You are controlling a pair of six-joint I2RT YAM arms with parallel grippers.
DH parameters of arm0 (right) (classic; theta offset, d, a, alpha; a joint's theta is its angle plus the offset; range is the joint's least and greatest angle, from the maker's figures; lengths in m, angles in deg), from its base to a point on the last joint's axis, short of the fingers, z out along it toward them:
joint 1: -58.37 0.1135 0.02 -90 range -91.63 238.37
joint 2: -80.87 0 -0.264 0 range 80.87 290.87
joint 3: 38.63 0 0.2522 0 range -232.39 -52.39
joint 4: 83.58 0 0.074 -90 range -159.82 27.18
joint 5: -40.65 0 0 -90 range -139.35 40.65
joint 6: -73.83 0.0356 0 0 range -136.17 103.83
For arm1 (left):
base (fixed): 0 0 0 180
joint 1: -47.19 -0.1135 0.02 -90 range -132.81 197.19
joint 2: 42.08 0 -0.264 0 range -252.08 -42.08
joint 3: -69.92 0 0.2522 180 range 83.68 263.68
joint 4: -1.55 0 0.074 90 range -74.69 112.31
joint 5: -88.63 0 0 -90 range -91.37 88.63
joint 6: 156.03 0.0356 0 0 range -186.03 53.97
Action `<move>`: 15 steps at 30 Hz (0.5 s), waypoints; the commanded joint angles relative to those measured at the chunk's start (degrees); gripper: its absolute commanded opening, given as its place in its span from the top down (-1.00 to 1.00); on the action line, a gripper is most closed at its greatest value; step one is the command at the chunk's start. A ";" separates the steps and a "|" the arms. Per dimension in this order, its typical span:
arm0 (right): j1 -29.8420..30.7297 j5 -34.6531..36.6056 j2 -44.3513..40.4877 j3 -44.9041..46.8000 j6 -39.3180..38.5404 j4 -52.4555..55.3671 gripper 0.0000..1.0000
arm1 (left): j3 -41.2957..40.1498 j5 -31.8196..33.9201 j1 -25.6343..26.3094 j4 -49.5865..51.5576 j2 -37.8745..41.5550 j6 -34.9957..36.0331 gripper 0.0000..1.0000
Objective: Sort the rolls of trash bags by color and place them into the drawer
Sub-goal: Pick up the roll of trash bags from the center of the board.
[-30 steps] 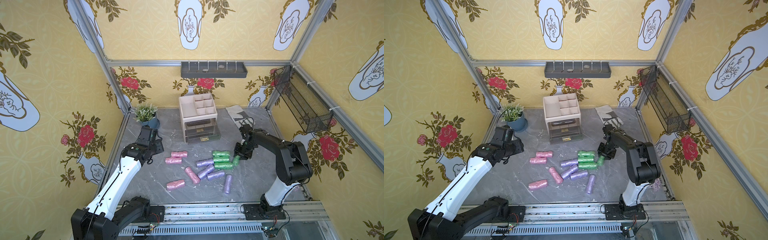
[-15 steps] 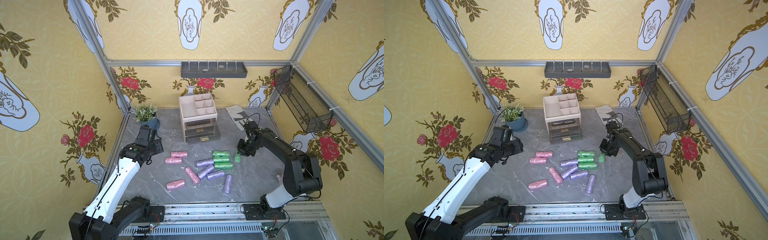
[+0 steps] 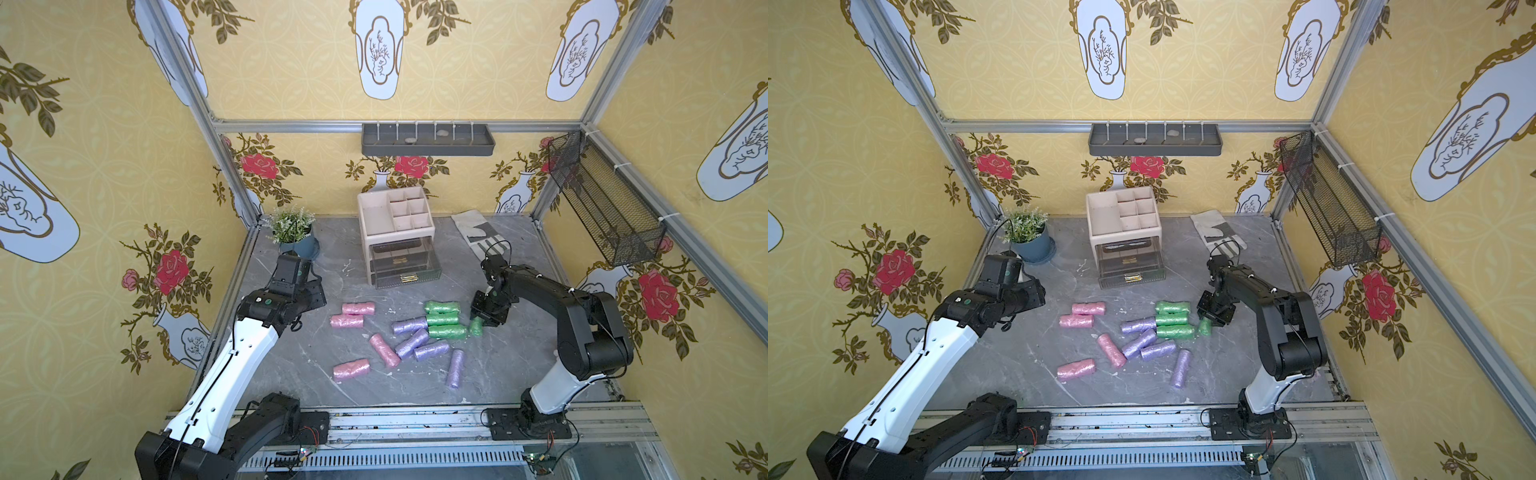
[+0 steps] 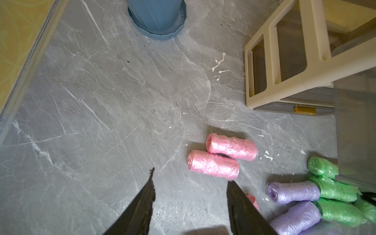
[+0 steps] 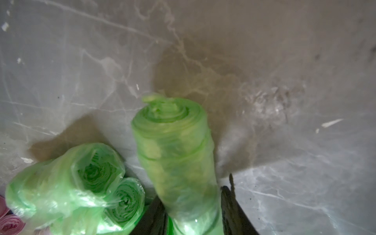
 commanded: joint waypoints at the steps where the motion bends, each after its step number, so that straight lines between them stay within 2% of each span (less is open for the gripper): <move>1: 0.05 0.26 0.12 0.33 0.46 -0.77 0.15 | 0.38 -0.17 -0.05 0.60 0.17 0.00 -0.17; 8: 0.05 1.83 -1.30 -0.38 0.73 0.12 0.48 | 0.29 -0.09 -0.01 0.87 0.61 -0.14 -0.17; 11: 2.35 4.35 -5.24 -3.20 1.80 4.12 0.51 | 0.37 0.05 -0.05 1.12 0.96 -0.14 -0.17; 15: 8.33 8.00 -11.37 -11.70 5.30 12.74 0.51 | 0.86 0.52 -0.03 1.57 1.14 0.13 -0.17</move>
